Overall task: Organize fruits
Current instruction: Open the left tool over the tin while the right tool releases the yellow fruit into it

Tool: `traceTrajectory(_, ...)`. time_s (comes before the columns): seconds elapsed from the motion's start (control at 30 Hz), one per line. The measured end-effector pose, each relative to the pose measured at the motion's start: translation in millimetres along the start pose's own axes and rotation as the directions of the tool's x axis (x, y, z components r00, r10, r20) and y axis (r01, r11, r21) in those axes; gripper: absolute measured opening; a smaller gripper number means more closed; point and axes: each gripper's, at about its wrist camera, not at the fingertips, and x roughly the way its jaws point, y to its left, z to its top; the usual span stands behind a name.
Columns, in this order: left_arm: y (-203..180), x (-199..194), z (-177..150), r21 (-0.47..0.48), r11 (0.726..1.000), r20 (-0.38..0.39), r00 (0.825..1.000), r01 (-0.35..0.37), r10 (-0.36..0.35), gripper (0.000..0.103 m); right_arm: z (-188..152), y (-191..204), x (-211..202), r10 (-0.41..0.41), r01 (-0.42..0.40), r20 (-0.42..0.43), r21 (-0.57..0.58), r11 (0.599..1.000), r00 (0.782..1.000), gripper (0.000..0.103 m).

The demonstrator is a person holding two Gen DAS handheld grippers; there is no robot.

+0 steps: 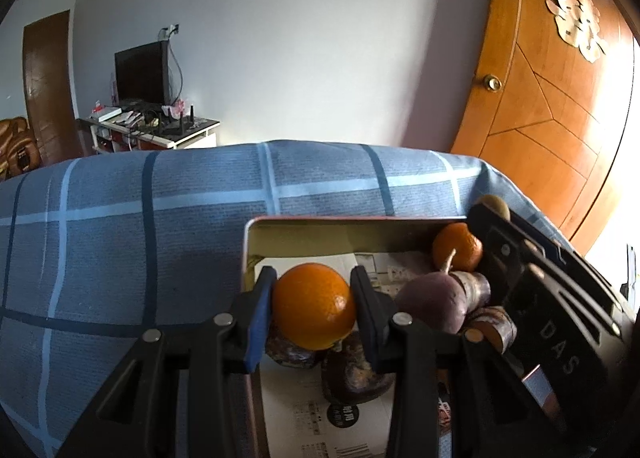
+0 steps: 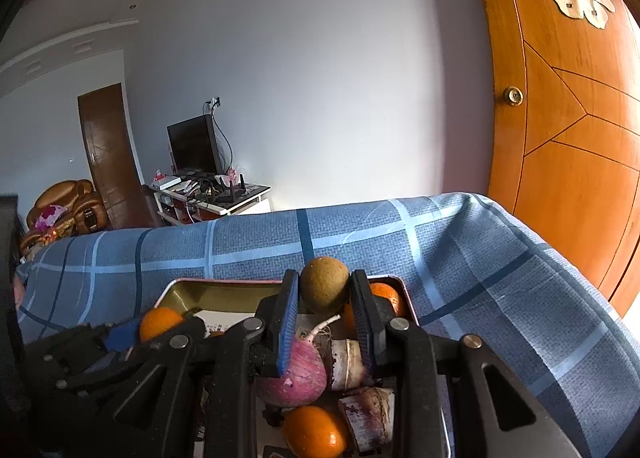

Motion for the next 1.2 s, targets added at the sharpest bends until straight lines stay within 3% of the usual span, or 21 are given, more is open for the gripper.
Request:
traceTrajectory(0.47, -2, 13, 10, -0.008, 0.998, -0.056, 0.996, 0.065, -0.065, 0.04, 9, 1, 24, 0.068, -0.058, -0.09, 0.103, 0.993, 0.994, 0.028)
traceTrajectory(0.8, -15, 26, 7, 0.058, 0.998, -0.095, 0.995, 0.003, 0.003, 0.04, 8, 1, 33, 0.088, -0.073, -0.12, 0.122, 0.99, 0.989, 0.028)
traceTrajectory(1.1, -20, 29, 7, 0.118, 0.992, -0.079, 0.996, -0.039, 0.048, 0.04, 5, 3, 38, 0.096, -0.08, -0.134, 0.121, 0.989, 0.986, 0.029)
traceTrajectory(1.13, -20, 28, 8, 0.117, 0.992, -0.079, 0.996, -0.041, 0.05, 0.041, 5, 3, 38, 0.097, -0.081, -0.137, 0.121, 0.989, 0.986, 0.029)
traceTrajectory(1.2, -21, 23, 8, 0.12, 0.992, -0.061, 0.997, -0.048, 0.056, 0.066, 5, 3, 38, 0.099, -0.083, -0.135, 0.118, 0.99, 0.986, 0.028)
